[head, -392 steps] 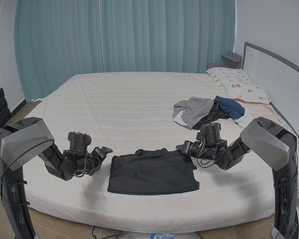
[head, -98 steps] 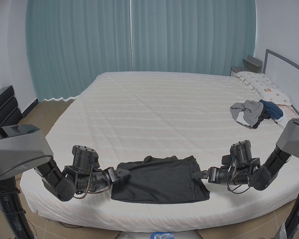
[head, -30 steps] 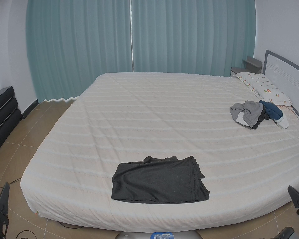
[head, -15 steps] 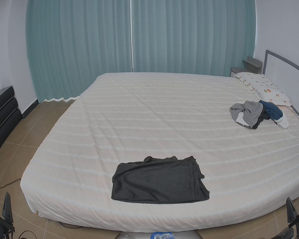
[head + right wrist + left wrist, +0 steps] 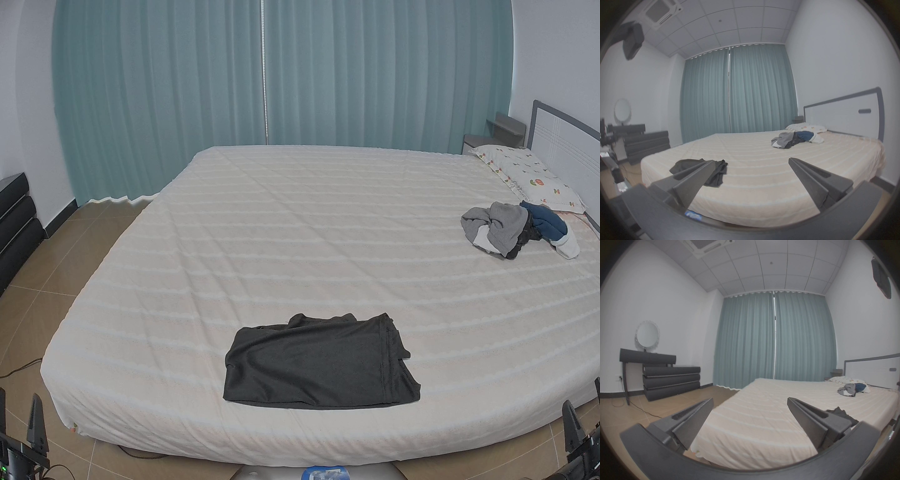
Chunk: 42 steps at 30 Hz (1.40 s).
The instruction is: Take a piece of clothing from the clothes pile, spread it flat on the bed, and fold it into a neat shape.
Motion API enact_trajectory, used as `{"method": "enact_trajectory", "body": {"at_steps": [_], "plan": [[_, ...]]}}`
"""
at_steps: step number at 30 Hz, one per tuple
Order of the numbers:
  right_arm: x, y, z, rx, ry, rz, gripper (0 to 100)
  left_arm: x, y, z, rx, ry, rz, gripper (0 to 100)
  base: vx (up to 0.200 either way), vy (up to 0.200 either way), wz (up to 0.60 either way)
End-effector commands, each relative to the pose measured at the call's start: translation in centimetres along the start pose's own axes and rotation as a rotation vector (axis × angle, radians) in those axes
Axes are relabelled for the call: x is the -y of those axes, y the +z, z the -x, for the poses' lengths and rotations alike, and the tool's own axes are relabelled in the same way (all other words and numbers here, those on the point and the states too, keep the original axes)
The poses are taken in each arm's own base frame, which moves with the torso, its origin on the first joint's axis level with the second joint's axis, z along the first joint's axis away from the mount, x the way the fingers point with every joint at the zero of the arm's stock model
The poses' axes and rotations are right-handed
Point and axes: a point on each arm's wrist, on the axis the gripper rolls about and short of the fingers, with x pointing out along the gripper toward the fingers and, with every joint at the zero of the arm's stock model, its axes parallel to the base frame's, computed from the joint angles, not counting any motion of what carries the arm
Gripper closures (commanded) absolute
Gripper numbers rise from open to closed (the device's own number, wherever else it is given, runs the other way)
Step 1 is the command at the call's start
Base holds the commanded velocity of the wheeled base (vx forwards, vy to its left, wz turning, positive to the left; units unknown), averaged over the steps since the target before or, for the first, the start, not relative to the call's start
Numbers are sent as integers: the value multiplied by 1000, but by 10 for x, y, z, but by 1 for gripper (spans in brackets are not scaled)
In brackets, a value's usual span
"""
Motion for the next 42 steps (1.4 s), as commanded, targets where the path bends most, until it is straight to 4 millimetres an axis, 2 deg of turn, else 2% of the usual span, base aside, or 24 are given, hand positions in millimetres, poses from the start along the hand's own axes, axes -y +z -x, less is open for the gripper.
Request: {"method": "enact_trajectory", "body": {"at_steps": [1,4,12,21,26,31,36,42], "plan": [[0,-4,0,-4,2,-8,0,1,-7,0,-23,-47,-14,0,0,0,0],[0,-4,0,-4,1,-2,0,1,-7,0,-24,-80,-46,0,0,0,0],[1,-4,0,1,-31,177,0,4,-13,1,-89,-215,-64,0,0,0,0],[0,-4,0,-6,4,100,0,4,-13,1,-89,-214,-86,0,0,0,0],[1,-4,0,1,-8,159,0,4,-12,1,-87,-214,-78,0,0,0,0],[0,-3,0,7,-3,131,0,4,-13,1,-88,-216,-84,0,0,0,0],[-3,-4,0,-6,139,158,0,4,-13,1,-88,-216,-84,0,0,0,0],[-2,-4,0,-10,125,137,0,4,-13,1,-88,-216,-84,0,0,0,0]]}}
